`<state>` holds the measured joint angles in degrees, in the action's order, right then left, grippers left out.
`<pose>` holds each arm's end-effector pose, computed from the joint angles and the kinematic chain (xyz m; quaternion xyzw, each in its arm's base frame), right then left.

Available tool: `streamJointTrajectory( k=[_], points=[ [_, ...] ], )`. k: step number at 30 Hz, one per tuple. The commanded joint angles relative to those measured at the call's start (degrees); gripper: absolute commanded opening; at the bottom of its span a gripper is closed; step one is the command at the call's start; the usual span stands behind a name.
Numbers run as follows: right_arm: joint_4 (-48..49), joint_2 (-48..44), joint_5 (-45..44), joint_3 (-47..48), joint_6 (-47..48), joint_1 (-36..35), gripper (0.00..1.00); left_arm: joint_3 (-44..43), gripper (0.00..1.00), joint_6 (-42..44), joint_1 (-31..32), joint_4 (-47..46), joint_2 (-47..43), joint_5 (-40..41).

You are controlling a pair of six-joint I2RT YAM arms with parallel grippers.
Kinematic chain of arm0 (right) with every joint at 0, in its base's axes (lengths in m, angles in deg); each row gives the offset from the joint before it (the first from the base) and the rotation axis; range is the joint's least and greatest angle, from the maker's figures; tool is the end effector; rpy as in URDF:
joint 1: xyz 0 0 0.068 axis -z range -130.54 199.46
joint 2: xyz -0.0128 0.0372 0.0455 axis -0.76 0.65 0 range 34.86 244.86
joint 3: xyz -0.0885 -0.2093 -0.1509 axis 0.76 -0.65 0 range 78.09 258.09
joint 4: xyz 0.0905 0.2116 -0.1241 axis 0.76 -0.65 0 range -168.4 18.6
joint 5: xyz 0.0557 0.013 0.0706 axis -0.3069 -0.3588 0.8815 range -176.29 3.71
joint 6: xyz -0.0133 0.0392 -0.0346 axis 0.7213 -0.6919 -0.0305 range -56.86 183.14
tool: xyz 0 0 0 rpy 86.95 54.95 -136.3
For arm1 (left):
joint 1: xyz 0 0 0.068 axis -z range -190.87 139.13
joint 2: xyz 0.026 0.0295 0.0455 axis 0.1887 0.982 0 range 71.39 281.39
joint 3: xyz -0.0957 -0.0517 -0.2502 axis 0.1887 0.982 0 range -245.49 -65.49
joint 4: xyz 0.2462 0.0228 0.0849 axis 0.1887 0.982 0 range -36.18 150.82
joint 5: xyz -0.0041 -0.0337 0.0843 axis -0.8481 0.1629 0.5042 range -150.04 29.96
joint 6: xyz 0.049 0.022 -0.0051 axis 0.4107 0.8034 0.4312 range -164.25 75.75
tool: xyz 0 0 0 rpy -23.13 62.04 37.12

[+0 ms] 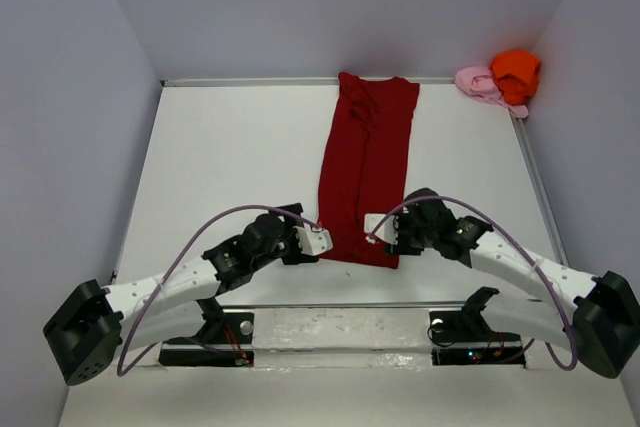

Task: Fold and stack the t-shirts
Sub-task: Fold the tshirt

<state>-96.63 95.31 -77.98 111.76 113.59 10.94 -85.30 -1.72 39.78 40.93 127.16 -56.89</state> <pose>0.1554 0.1303 0.2002 -0.6777 0.6562 0.0344 0.3300 0.1320 -0.1578 0.1936 0.5954 0.5841 -0.0161 0.5515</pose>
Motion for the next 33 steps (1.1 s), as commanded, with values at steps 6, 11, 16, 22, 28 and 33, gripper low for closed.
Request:
streamJointTrajectory(
  k=[6,11,16,22,28,33],
  points=[
    [3.1,2.1,-2.5,-1.5,-6.0,-10.2,0.54,3.4,0.96,3.4,5.4,-4.2,-5.6,-0.3],
    [4.4,5.7,-4.4,0.4,-6.7,-12.9,0.53,3.9,0.96,5.2,10.7,-5.7,-1.2,2.9],
    [2.0,3.0,-3.1,0.9,-8.3,-13.4,0.51,4.3,0.96,5.2,12.5,-5.3,-2.0,1.9],
    [-1.1,1.1,-0.2,-0.1,-8.7,-14.3,0.51,4.8,0.96,6.3,13.6,-6.7,3.4,2.8],
    [-2.2,-1.2,-1.5,-1.7,-8.0,-17.0,0.51,4.2,0.96,7.1,14.4,-9.2,6.9,4.8],
    [0.4,1.5,-3.9,-3.5,-7.1,-17.7,0.51,3.5,0.96,7.7,14.6,-11.0,10.6,5.0]
  ],
)
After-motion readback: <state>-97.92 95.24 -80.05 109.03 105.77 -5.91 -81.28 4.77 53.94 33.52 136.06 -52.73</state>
